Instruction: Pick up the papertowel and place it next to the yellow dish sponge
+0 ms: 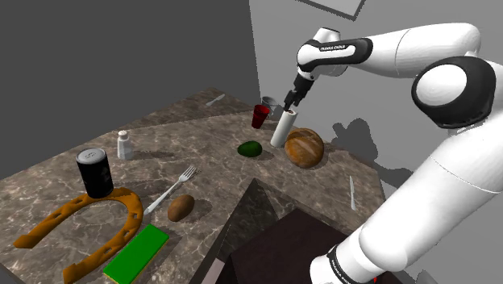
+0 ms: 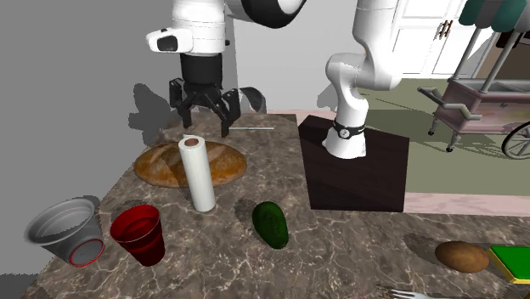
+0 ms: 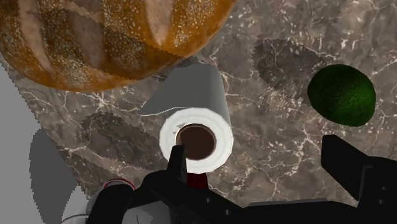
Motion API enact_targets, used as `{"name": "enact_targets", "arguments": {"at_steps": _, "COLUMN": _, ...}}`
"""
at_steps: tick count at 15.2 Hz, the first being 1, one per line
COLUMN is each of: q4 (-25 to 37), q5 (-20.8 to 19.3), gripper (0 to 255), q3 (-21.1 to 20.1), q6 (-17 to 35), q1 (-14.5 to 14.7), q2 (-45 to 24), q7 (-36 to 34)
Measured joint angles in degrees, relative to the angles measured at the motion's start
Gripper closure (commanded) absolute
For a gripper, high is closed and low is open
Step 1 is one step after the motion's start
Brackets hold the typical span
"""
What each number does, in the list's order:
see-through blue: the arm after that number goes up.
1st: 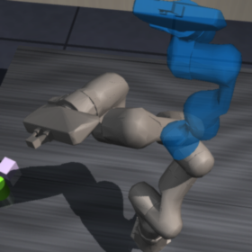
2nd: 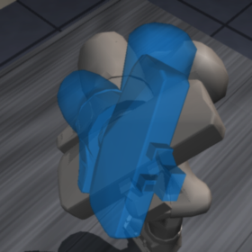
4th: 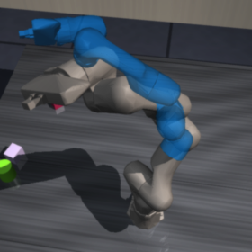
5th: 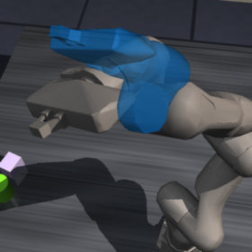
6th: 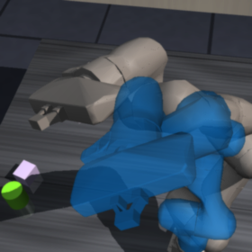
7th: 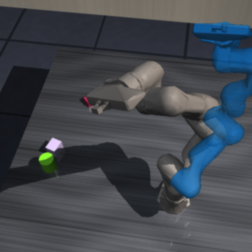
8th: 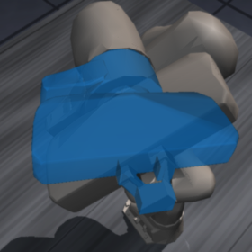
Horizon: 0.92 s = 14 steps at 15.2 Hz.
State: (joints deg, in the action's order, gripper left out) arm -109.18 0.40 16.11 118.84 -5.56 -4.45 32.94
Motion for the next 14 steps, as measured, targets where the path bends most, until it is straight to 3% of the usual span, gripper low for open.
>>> {"name": "enact_targets", "arguments": {"at_steps": 5, "q4": 7.04, "q5": 2.86, "gripper": 0, "q3": 0.69, "q6": 0.17, "q1": -2.02, "q2": -8.46, "q7": 4.03}}
{"name": "enact_targets", "arguments": {"at_steps": 14, "q4": 5.17, "q5": 3.78, "gripper": 0, "q3": 0.53, "q6": 4.33, "q1": -2.41, "q2": -10.89, "q7": 4.82}}
